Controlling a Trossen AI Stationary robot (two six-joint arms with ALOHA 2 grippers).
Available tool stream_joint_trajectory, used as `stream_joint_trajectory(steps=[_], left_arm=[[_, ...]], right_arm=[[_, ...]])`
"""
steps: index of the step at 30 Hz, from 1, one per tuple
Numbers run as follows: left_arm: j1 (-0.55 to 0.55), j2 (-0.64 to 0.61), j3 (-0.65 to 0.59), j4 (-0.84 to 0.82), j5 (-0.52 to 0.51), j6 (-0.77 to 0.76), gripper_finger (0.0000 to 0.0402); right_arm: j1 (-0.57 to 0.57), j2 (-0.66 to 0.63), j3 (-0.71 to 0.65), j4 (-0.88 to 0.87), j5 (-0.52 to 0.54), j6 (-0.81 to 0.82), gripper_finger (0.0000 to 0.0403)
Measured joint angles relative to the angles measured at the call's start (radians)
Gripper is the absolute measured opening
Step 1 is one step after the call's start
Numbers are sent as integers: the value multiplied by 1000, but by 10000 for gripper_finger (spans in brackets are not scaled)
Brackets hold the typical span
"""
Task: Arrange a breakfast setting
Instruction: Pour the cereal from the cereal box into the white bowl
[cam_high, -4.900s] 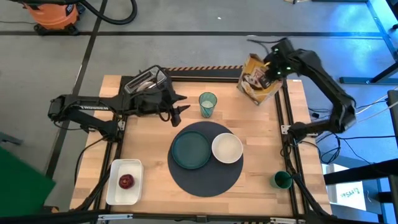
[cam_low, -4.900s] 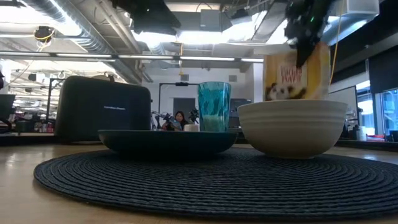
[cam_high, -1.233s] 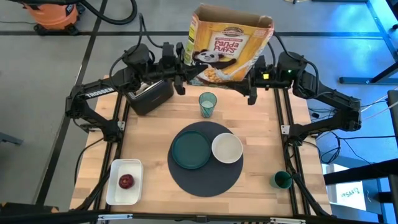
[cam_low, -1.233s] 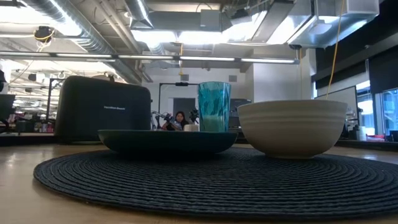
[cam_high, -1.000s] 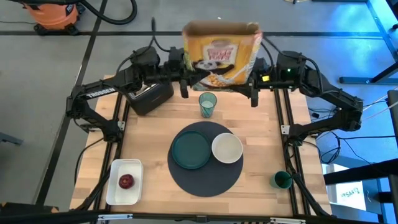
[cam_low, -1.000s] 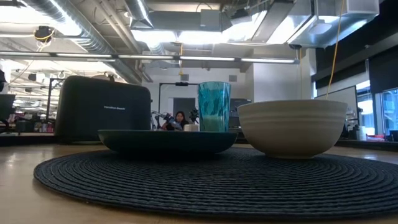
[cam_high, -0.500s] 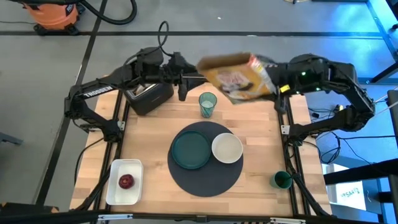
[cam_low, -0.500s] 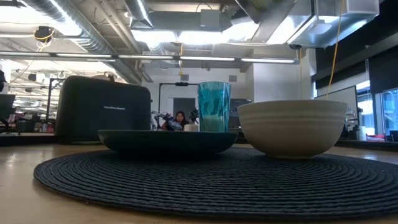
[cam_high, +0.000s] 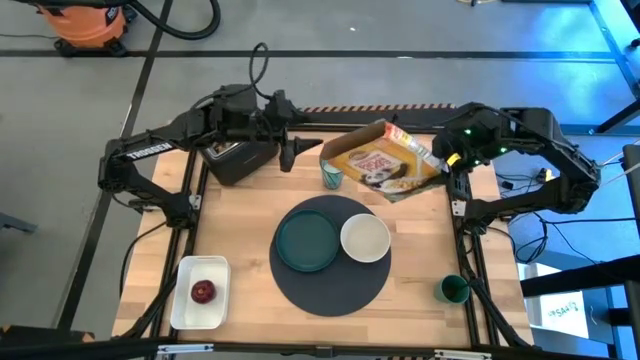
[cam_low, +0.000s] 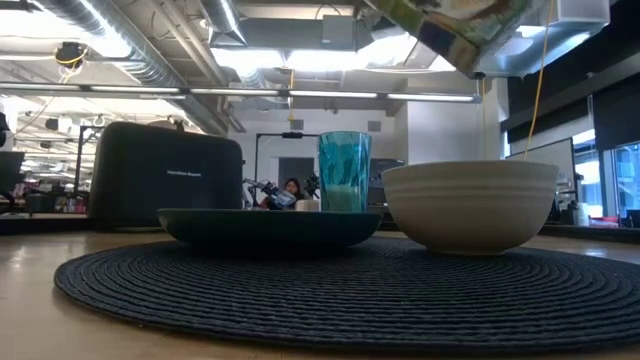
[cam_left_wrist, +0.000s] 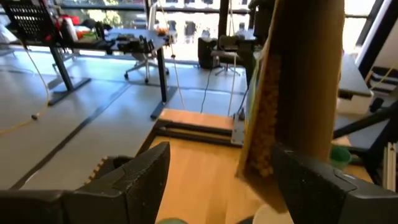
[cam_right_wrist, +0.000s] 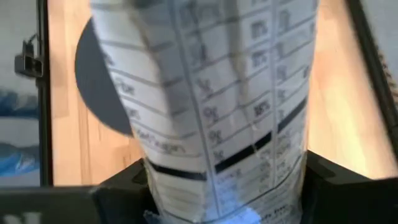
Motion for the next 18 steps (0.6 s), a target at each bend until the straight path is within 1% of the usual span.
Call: stream_joint_trajectory(steps=[4, 7, 14, 18], left_arm=[[-22, 0, 0, -34, -16, 0, 271], [-37, 0, 0, -31, -19, 0, 271], [-77, -8, 0, -31, -72, 0, 271], [-93, -7, 0, -34, -99, 0, 271]], right_arm=[[1, 8, -33, 0, -75, -39, 205], [2, 24, -62, -2, -94, -63, 205], [0, 37, -144, -2, 25, -162, 205], [1, 37, -201, -2, 96, -292, 205]])
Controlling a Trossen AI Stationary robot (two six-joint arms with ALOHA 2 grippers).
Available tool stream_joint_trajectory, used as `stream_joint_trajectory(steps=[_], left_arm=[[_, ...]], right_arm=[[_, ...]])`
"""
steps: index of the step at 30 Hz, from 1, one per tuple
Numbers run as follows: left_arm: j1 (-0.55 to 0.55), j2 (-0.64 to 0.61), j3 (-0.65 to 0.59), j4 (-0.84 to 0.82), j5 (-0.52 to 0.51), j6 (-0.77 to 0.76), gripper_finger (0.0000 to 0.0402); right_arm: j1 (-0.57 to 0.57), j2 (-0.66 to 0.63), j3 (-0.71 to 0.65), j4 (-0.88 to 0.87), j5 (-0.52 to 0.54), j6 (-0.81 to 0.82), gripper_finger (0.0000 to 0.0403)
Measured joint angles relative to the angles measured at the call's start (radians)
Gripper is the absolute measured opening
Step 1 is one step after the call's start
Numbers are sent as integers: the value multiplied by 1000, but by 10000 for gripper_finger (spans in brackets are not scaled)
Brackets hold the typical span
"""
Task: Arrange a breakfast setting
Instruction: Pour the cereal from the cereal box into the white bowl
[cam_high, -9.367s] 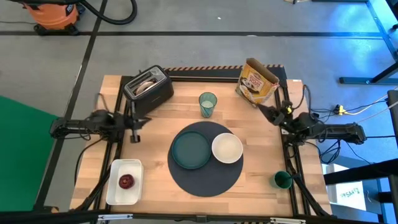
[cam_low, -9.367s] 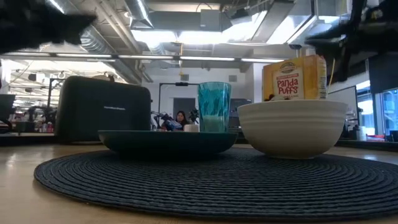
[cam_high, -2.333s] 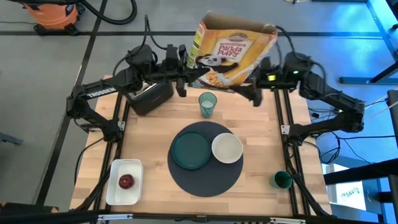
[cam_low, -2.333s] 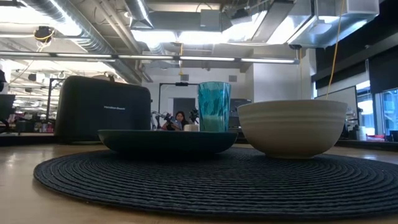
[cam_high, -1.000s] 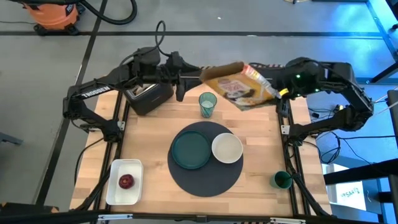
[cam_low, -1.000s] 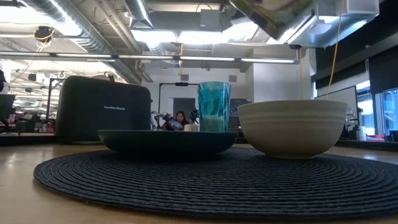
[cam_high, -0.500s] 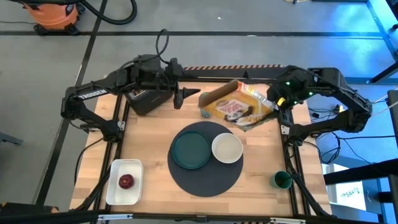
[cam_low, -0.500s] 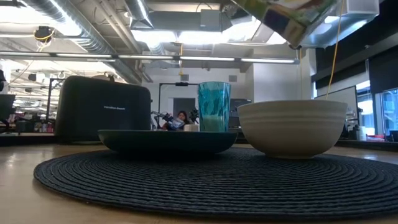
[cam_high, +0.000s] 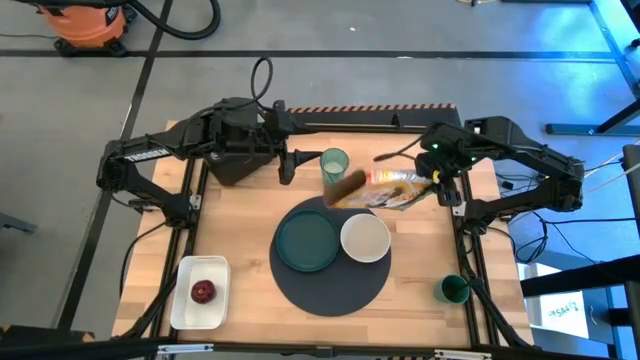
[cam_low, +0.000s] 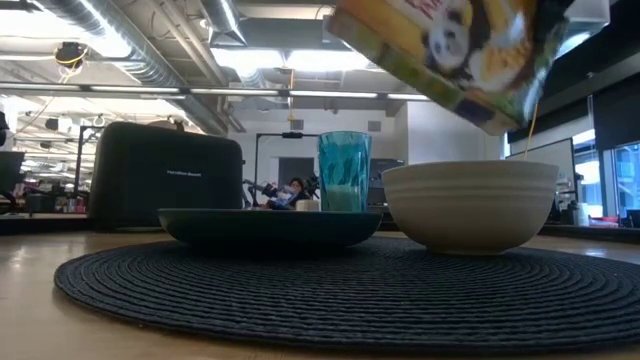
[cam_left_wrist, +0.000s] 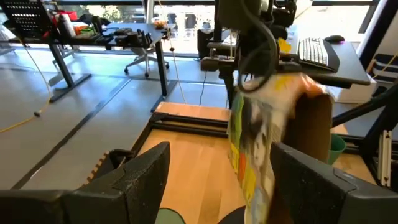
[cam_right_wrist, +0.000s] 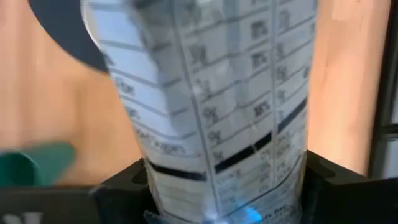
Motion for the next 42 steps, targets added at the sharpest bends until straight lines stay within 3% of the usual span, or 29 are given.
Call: stream_joint_trajectory(steps=[7, 14, 19, 25, 31, 42], left_arm=[[-31, 0, 0, 0, -59, 0, 271], [-52, 0, 0, -8, -115, 0, 271], [-53, 0, 0, -8, -129, 0, 271], [-53, 0, 0, -9, -130, 0, 271], [-50, 1, 0, -11, -130, 1, 271], [-28, 1, 0, -11, -131, 2, 271]], right_arm=[[14, 0, -54, 2, 52, -221, 195], [32, -14, -116, 1, 189, -365, 194], [32, -16, -179, -2, 285, -395, 194], [32, -29, -223, -1, 321, -420, 194], [32, -33, -234, 1, 447, -436, 195], [33, -54, -234, 0, 518, -453, 195]])
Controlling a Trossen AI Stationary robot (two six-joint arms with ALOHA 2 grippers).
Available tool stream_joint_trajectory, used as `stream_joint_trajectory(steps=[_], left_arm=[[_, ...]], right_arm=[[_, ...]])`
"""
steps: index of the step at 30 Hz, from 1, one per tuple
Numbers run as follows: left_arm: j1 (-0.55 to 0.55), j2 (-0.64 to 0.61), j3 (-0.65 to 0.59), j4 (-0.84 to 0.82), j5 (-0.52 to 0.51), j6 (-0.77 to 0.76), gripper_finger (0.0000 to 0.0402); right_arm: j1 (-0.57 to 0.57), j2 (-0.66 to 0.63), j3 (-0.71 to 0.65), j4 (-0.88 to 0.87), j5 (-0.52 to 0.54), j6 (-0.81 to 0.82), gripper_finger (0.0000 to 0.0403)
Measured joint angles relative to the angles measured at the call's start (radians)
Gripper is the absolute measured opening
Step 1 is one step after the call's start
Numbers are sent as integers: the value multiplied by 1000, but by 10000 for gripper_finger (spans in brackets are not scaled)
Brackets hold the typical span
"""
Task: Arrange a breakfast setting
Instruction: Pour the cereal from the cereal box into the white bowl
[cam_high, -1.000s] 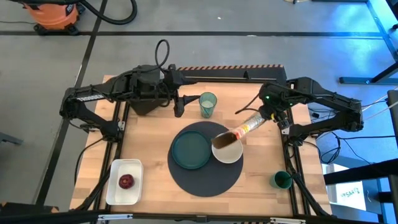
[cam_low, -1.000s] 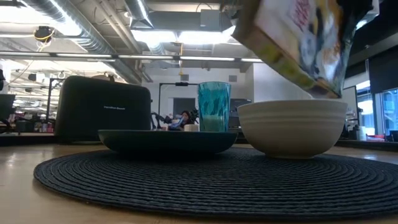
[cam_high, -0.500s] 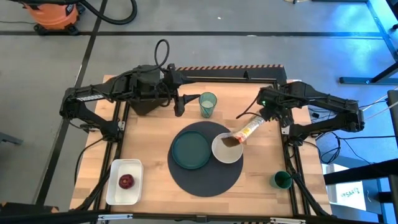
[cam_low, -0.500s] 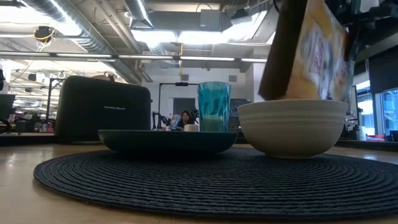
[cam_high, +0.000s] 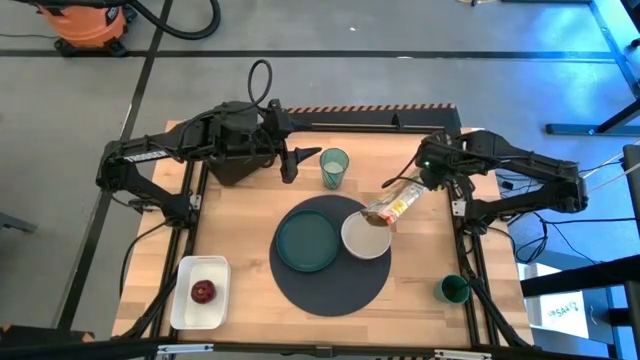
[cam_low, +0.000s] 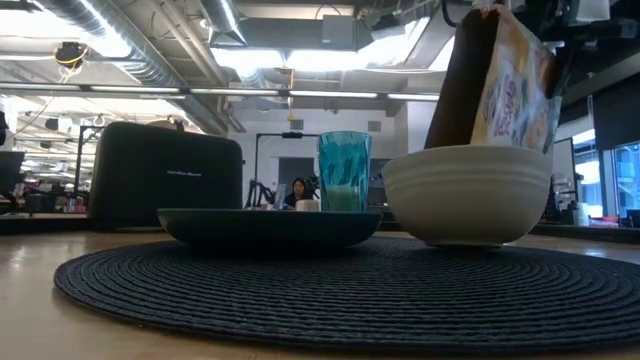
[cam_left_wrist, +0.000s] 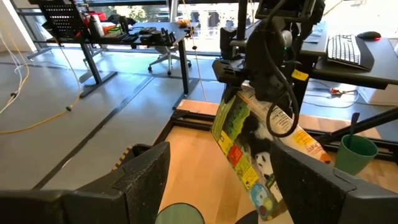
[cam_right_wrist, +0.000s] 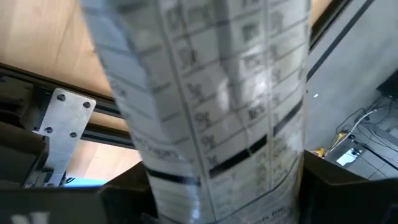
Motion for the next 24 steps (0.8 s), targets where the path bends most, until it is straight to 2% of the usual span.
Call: stream_joint_trajectory(steps=[9, 16, 24], left_arm=[[4, 0, 0, 0, 1, 22, 271], [13, 0, 0, 0, 1, 25, 271], [17, 4, 0, 0, -17, 25, 271]], right_arm=[[4, -21, 0, 0, -8, -20, 195], [117, -29, 0, -1, 5, -47, 195], [205, -29, 0, 58, 180, -84, 195]])
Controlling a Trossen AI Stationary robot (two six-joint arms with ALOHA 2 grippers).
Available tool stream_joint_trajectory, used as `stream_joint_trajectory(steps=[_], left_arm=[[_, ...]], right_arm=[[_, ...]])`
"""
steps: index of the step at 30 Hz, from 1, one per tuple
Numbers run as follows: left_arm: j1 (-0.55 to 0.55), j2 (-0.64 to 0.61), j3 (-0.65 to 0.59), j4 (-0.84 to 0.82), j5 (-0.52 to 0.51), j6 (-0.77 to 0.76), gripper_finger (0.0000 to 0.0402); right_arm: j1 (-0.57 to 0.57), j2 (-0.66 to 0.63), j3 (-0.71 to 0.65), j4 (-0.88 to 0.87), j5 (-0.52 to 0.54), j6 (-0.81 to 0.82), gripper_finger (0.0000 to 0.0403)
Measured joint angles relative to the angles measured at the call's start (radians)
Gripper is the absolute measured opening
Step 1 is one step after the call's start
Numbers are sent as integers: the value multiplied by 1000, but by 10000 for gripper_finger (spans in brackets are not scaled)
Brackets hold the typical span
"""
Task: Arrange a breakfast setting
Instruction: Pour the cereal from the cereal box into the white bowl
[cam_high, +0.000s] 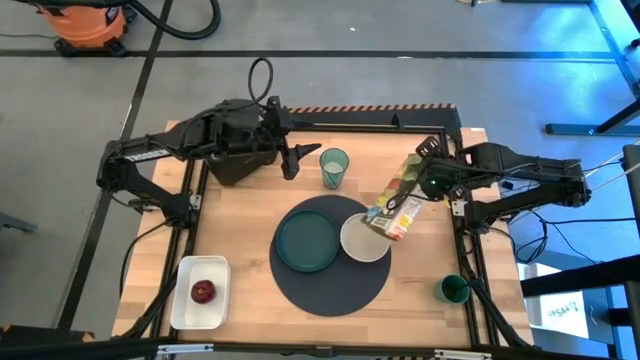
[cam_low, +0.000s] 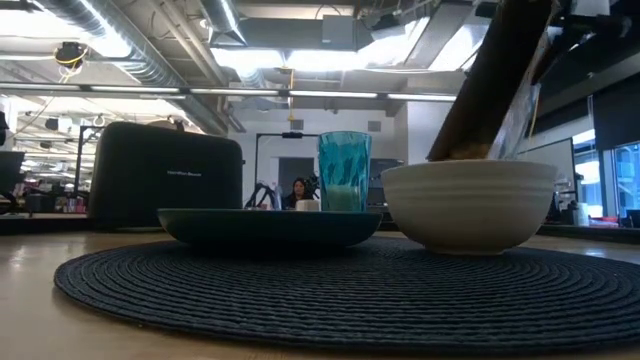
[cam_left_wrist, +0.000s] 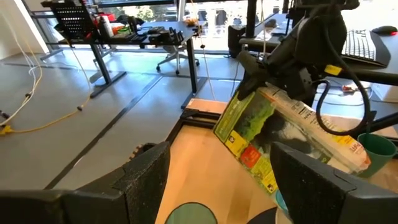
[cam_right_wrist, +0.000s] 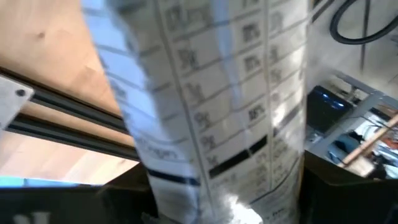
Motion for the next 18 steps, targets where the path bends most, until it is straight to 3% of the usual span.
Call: stream_joint_trajectory(steps=[18], left_arm=[[-18, 0, 0, 0, -34, -9, 271]], right_arm=[[12, 0, 0, 24, 42, -41, 195]])
